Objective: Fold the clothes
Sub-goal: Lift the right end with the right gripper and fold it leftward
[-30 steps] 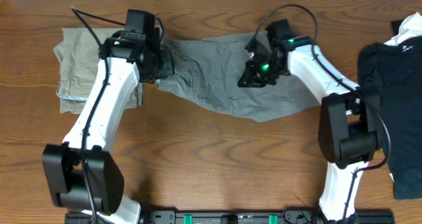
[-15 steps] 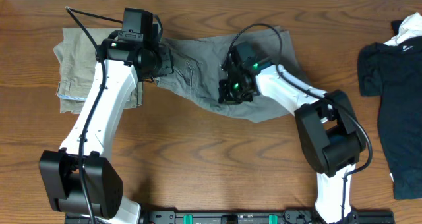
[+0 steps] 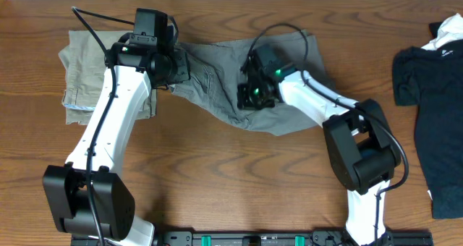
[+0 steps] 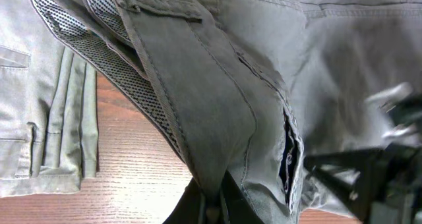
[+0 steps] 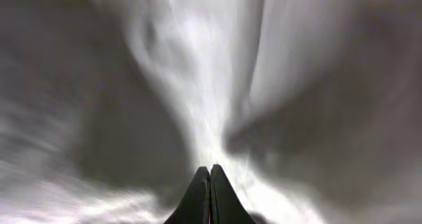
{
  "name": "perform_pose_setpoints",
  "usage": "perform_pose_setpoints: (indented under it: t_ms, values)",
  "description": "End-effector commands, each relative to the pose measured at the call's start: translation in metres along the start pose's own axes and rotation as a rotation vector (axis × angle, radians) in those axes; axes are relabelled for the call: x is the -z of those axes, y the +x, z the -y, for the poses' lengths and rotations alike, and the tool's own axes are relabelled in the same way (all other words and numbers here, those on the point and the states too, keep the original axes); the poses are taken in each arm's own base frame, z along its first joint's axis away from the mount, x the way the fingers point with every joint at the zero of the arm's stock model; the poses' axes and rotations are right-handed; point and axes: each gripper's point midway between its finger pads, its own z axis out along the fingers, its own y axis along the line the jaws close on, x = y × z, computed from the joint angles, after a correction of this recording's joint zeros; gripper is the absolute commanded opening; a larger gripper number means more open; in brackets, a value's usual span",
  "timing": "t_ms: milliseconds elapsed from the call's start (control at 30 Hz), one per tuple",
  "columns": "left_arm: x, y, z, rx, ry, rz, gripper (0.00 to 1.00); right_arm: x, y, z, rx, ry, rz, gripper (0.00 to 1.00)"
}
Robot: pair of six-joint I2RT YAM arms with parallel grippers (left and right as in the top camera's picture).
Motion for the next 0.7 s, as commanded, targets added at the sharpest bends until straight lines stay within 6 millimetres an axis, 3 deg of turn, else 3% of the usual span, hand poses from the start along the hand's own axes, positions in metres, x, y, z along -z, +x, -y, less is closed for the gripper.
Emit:
perform_pose_setpoints:
  t_ms: [0,167,367,667]
  values:
    - [0.015,-0.012,0.003,-0.029,0.007,0.052,0.06,0.030,-0.035,-0.007,0.022,-0.043,0.112,0.01]
    - [0.015,-0.012,0.003,-0.029,0.007,0.052,0.06,0.029,-0.052,0.000,0.028,-0.036,0.169,0.01]
    - [0.015,-0.012,0.003,-0.029,0.007,0.052,0.06,0.009,-0.059,-0.008,0.063,-0.055,0.200,0.01]
    - [0.015,-0.012,0.003,-0.029,0.007,0.052,0.06,-0.028,-0.051,0.005,0.045,0.039,0.195,0.01]
